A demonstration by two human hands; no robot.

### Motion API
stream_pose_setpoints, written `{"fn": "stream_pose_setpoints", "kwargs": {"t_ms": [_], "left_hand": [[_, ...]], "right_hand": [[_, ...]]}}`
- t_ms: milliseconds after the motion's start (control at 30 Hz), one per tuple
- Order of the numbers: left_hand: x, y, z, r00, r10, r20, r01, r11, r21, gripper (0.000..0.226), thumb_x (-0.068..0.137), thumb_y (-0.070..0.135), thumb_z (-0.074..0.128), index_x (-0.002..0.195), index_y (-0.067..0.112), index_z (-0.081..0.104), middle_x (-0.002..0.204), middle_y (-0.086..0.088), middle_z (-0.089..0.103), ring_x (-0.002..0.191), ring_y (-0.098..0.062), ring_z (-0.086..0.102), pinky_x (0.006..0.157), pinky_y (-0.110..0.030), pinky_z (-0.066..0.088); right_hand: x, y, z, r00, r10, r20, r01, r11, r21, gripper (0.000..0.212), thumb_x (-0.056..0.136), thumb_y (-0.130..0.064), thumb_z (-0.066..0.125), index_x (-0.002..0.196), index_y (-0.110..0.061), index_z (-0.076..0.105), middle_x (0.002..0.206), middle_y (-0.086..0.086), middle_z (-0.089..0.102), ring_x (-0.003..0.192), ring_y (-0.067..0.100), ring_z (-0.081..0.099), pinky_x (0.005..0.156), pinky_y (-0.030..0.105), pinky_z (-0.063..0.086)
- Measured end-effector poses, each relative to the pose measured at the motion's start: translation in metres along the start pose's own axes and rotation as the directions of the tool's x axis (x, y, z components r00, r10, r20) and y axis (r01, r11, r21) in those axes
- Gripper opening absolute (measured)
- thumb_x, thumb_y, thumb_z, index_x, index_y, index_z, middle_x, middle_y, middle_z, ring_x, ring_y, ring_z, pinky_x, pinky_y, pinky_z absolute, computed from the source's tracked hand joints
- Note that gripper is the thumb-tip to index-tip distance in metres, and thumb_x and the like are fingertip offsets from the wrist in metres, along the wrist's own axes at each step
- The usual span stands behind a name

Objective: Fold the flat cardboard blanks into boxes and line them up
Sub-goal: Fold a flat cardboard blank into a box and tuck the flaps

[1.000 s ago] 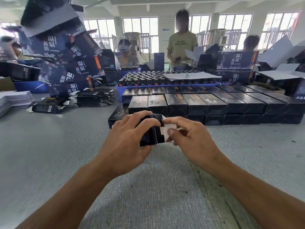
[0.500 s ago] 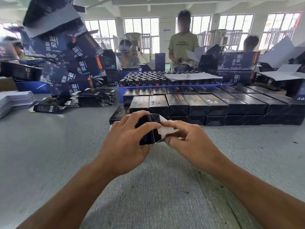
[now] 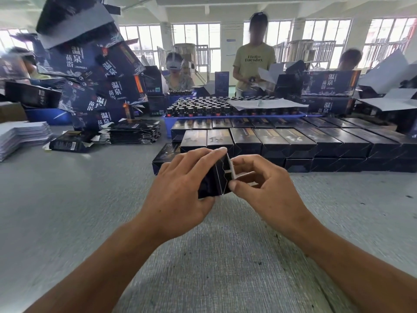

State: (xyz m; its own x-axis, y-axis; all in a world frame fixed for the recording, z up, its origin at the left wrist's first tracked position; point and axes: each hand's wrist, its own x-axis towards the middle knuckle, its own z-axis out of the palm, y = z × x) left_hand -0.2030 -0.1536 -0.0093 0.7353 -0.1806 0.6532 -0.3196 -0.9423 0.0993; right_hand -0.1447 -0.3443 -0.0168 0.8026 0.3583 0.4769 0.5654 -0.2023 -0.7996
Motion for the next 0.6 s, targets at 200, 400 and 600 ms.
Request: {"fn": "stream_pose_setpoints", "kwargs": {"t_ms": [200,400,600], "left_hand": [[-0.0010,0.0004,-0.0002,1.000,-0.009,0.016,0.009,1.000,0.004,0.100,0.076,0.036,0.079,0.155,0.037,0.018,0.149,0.010,0.045,0.134,-0.014,0.039,0.107,-0.038,0.034],[-0.0020,0.0026,0.0025,1.000,0.009,0.027,-0.008,1.000,-0.030,0.100,0.075,0.036,0.077,0.156,0.037,0.019,0.148,0.012,0.045,0.136,-0.011,0.038,0.109,-0.034,0.029],[-0.0012,0.0074,0.0035,0.999,0.036,0.001,-0.036,0.998,-0.046,0.095,0.075,0.042,0.071,0.156,0.034,0.022,0.146,0.013,0.046,0.134,-0.009,0.039,0.110,-0.032,0.027]], "right_hand": [[0.0024,-0.0007,0.0000,0.999,0.031,-0.019,-0.028,0.992,0.121,0.019,0.094,-0.019,0.068,0.109,-0.031,0.072,0.096,-0.016,0.074,0.084,0.006,0.070,0.074,0.023,0.059],[0.0048,0.0017,-0.0010,0.972,0.206,0.114,-0.232,0.926,0.299,0.015,0.091,-0.028,0.073,0.106,-0.024,0.074,0.097,-0.004,0.077,0.091,0.013,0.074,0.077,0.029,0.060],[0.0062,0.0026,-0.0031,0.974,0.221,0.042,-0.222,0.919,0.327,0.009,0.080,-0.028,0.081,0.085,-0.022,0.077,0.086,0.004,0.077,0.083,0.019,0.074,0.074,0.029,0.059]]}}
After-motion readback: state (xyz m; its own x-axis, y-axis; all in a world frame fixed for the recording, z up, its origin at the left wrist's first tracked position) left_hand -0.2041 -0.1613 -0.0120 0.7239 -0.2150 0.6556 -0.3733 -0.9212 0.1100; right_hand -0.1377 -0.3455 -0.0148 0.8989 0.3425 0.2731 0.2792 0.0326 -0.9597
